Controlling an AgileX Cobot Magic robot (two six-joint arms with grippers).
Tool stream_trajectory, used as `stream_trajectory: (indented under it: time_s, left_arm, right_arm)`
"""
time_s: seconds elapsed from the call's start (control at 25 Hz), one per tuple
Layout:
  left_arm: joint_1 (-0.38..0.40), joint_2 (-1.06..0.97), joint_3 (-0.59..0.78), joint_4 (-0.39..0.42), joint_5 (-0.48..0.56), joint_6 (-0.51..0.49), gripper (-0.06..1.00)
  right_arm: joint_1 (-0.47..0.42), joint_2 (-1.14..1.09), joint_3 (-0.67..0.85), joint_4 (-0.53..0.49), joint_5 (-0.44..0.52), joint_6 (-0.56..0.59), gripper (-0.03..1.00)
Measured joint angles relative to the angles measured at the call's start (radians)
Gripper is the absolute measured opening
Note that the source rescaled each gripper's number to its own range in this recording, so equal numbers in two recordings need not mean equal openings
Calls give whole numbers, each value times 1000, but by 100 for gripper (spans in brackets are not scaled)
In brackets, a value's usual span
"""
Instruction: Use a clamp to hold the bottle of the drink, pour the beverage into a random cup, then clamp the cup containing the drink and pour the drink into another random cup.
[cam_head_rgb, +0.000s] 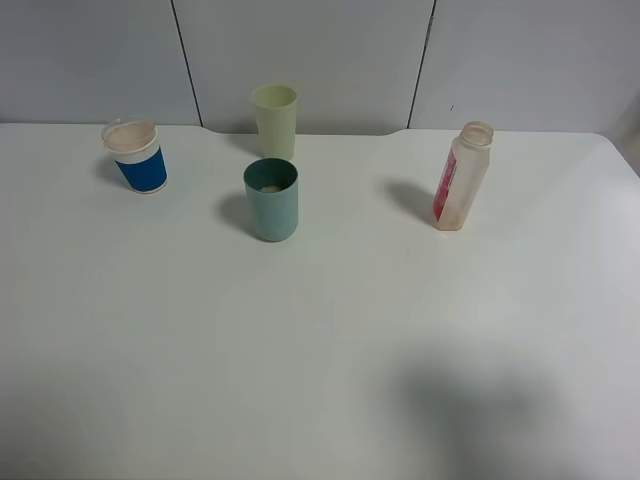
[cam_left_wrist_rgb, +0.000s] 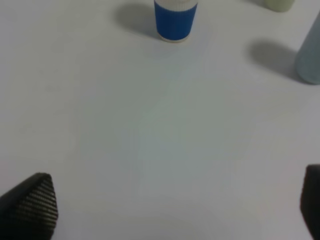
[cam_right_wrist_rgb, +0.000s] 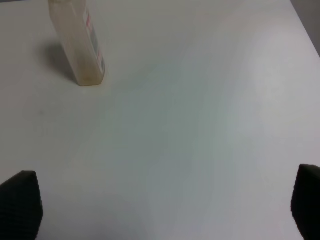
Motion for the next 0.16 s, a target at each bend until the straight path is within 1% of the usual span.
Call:
stream_trajectory:
  time_s: [0.12, 0.16]
  left_arm:
    - [8, 0, 0, 1, 0, -2, 100]
    - [27, 0, 0, 1, 0, -3, 100]
  right_arm:
    - [0, 0, 0, 0, 0, 0, 100]
    - [0, 0, 0, 0, 0, 0, 100]
